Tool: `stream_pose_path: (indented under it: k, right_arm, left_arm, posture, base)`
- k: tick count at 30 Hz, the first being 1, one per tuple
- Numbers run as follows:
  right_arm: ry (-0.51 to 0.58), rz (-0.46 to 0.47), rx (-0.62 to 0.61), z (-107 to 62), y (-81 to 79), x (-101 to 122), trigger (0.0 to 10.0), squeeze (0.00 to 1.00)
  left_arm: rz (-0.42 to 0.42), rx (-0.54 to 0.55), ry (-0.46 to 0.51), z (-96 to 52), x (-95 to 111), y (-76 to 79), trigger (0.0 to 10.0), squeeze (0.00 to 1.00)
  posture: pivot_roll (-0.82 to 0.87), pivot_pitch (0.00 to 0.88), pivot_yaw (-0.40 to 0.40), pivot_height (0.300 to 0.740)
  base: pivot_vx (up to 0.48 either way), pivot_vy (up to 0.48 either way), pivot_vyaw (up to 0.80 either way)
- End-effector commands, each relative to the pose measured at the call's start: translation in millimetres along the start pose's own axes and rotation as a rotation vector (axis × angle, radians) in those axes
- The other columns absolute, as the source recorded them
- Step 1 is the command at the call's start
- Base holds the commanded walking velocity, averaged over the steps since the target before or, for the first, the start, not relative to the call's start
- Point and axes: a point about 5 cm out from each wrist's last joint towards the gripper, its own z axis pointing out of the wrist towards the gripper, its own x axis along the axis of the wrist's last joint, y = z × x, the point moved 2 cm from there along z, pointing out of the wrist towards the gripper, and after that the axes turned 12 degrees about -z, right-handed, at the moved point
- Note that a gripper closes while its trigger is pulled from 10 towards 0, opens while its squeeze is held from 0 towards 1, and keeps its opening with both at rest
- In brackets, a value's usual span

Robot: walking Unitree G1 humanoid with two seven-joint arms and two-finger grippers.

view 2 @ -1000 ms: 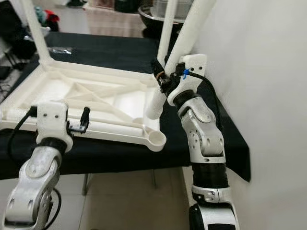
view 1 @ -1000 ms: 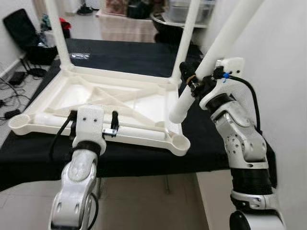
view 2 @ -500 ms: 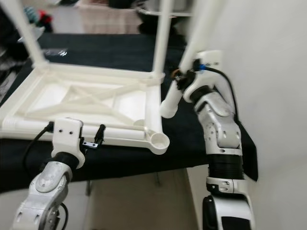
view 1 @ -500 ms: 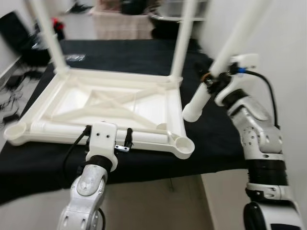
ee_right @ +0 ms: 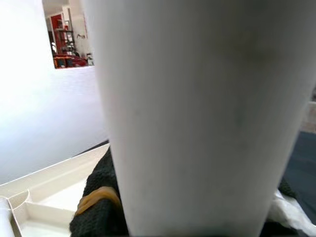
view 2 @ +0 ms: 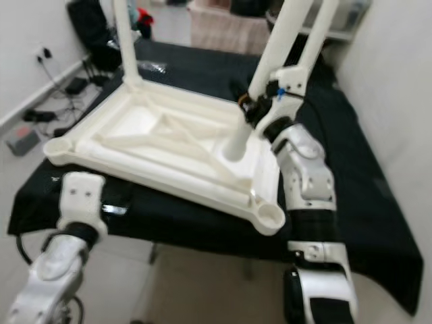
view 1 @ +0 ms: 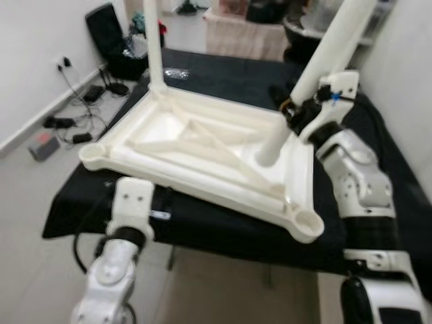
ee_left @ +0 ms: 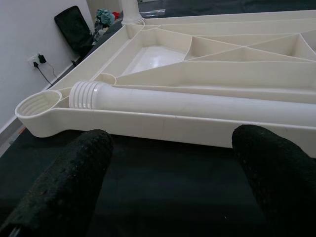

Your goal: Building children table

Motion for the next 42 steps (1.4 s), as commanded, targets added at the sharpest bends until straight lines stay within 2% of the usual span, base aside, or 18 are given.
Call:
stream_pose_path:
  k: [1,4,5,7,11,14,18,20,21,22,23,24,26,28,32,33,37,42]
  right_arm:
    - [0.021,-0.014,-0.034,-8.4,19.6,1.8,10.0,0.0]
    - [0.025,-0.023,-0.04,-10.1,23.5,1.8,10.0,0.0]
    - [0.007,-0.024,-0.051,-17.3,36.6,-2.2,10.0,0.0]
    - [0.005,-0.015,-0.045,-22.7,42.9,-3.2,10.0,0.0]
    - [0.007,-0.011,-0.039,-24.4,43.4,-3.3,10.0,0.0]
    - [0.018,0.033,0.023,-28.9,38.2,-3.9,10.0,0.0]
    - [0.022,0.032,0.068,-30.2,34.2,-3.3,10.0,0.0]
    - [0.035,0.084,0.245,-37.6,20.4,-0.2,10.0,0.0]
    - [0.058,0.132,0.348,-43.3,14.3,3.8,10.0,0.0]
    - [0.058,0.132,0.348,-43.3,14.3,3.8,10.0,0.0]
    - [0.075,0.167,0.41,-46.6,12.1,6.5,10.0,0.0]
    - [0.075,0.167,0.41,-46.6,12.1,6.5,10.0,0.0]
    - [0.094,0.158,0.46,-46.1,12.2,9.0,10.0,0.0]
    - [0.097,0.142,0.471,-45.5,12.2,9.6,10.0,0.0]
    - [0.074,0.129,0.609,-45.3,1.8,8.5,10.0,0.0]
    - [0.074,0.129,0.609,-45.3,1.8,8.5,10.0,0.0]
    - [0.058,0.104,0.74,-45.6,-6.7,4.2,10.0,0.0]
    - [0.069,0.1,0.797,-38.6,-0.1,5.4,10.0,0.0]
  left_arm:
    - [-0.006,-0.021,-0.01,-2.0,-3.3,5.3,10.0,0.0]
    - [-0.005,-0.022,-0.012,-2.3,-3.7,5.4,10.0,0.0]
    - [-0.001,-0.018,-0.016,-3.1,-5.2,3.6,10.0,0.0]
    - [0.003,-0.015,-0.019,-3.4,-6.2,1.6,10.0,0.0]
    - [0.005,-0.013,-0.022,-3.4,-7.0,0.4,10.0,0.0]
    - [0.004,-0.024,-0.034,-3.8,-10.4,-1.5,10.0,0.0]
    - [-0.003,-0.033,-0.041,-4.2,-11.8,-1.7,10.0,0.0]
    - [-0.044,-0.112,-0.068,-7.6,-16.4,2.0,10.0,0.0]
    - [-0.083,-0.194,-0.081,-11.7,-16.9,8.4,10.0,0.0]
    - [-0.083,-0.194,-0.081,-11.7,-16.9,8.4,10.0,0.0]
    - [-0.108,-0.259,-0.089,-15.6,-16.5,13.9,10.0,0.0]
    - [-0.108,-0.259,-0.089,-15.6,-16.5,13.9,10.0,0.0]
    - [-0.169,-0.374,-0.111,-24.7,-15.7,27.2,10.0,0.0]
    - [-0.182,-0.401,-0.117,-27.3,-15.4,31.0,10.0,0.0]
    - [-0.239,-0.508,-0.17,-39.0,-21.0,46.8,10.0,0.0]
    - [-0.239,-0.508,-0.17,-39.0,-21.0,46.8,10.0,0.0]
    - [-0.249,-0.568,-0.201,-49.2,-25.6,56.5,10.0,0.0]
    - [-0.268,-0.592,-0.223,-58.7,-27.7,58.8,10.0,0.0]
  posture:
    - [0.07,0.149,-0.103,0.74]
    - [0.07,0.149,-0.103,0.74]
    - [0.08,0.154,-0.104,0.74]
    - [0.08,0.158,-0.103,0.74]
    - [0.08,0.158,-0.099,0.74]
    - [0.08,0.159,-0.096,0.74]
    - [0.08,0.16,-0.093,0.74]
    - [0.08,0.161,-0.093,0.74]
    - [0.08,0.165,-0.092,0.74]
    - [0.08,0.165,-0.092,0.74]
    - [0.08,0.165,-0.093,0.74]
    - [0.08,0.165,-0.093,0.74]
    - [0.09,0.164,-0.09,0.74]
    - [0.09,0.164,-0.091,0.74]
    - [0.09,0.163,-0.09,0.74]
    - [0.09,0.163,-0.09,0.74]
    - [0.1,0.165,-0.088,0.74]
    - [0.11,0.17,-0.087,0.74]
  base:
    - [0.0,0.0,0.0]
    - [0.0,0.0,0.0]
    - [0.0,0.0,-0.56]
    - [0.0,0.0,-0.8]
    - [0.0,0.0,-0.8]
    - [0.0,0.0,-0.8]
    - [0.0,0.0,-0.2]
    - [0.0,0.0,0.0]
    - [0.0,0.0,0.0]
    - [0.0,0.0,0.0]
    - [0.0,0.0,0.0]
    - [0.0,0.0,0.0]
    - [0.0,0.0,0.0]
    - [0.0,0.0,0.0]
    - [0.0,0.0,0.0]
    - [0.0,0.0,0.0]
    - [0.0,0.0,0.0]
    - [0.0,0.0,0.0]
